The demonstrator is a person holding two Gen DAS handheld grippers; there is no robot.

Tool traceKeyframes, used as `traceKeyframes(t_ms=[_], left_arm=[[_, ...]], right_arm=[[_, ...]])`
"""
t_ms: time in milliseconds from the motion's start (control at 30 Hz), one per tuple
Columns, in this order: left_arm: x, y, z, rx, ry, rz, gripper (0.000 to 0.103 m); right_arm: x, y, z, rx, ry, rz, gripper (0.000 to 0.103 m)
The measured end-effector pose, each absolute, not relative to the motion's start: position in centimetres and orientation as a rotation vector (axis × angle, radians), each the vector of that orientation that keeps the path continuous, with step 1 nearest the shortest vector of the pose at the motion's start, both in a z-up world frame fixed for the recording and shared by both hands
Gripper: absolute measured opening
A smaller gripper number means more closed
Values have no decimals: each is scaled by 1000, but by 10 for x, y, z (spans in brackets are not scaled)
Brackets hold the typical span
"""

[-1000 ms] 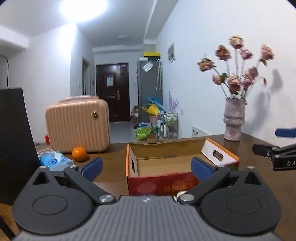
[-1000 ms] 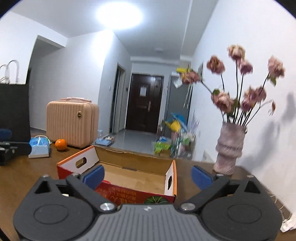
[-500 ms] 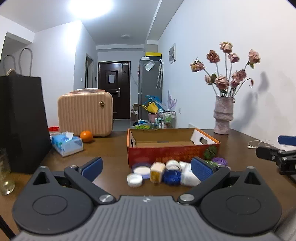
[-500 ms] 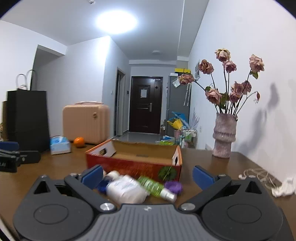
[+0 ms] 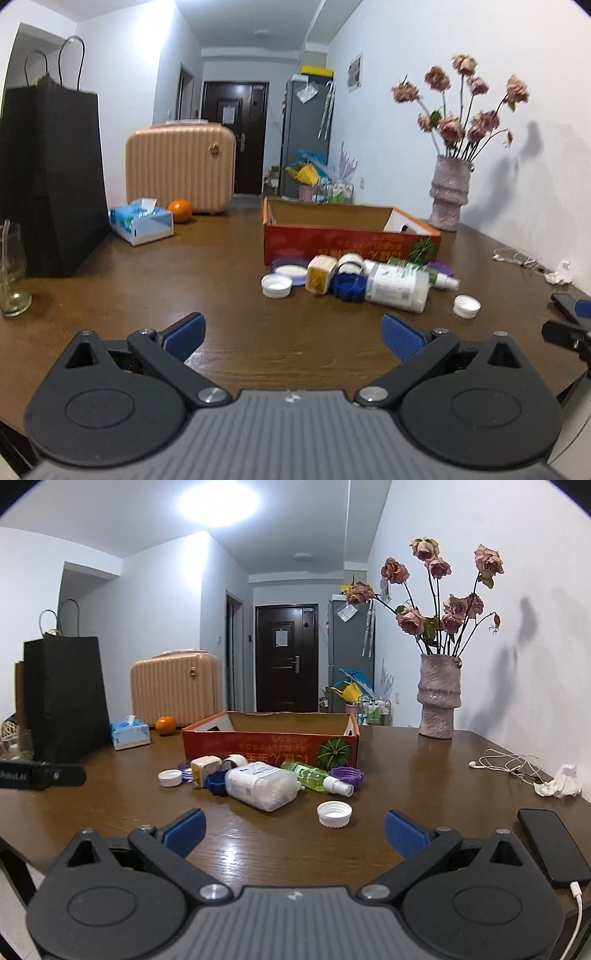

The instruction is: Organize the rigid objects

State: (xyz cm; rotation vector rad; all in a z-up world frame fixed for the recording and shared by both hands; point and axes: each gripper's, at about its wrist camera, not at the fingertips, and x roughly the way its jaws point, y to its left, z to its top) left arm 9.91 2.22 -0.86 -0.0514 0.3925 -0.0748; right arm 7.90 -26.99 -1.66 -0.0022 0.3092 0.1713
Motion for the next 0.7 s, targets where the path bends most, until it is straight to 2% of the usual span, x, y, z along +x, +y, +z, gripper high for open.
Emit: traceKeyframes(t_ms=[200,267,367,533,700], left_arm=[[130,24,-19,-38,450,-43,103],[146,24,-22,-23,466,-37,103],[174,24,-24,-2,479,-34,103],[232,22,-33,14,518,-22,91],[282,21,-44,56,560,-21,85]], right_arm=[[112,-266,-26,-40,352,139,101],[128,-266,-28,-43,395,143,94],[155,-268,-30,-30,442,151,92],[200,-274,-39,9,512,117,91],[235,-275,-49,5,568,96,84]])
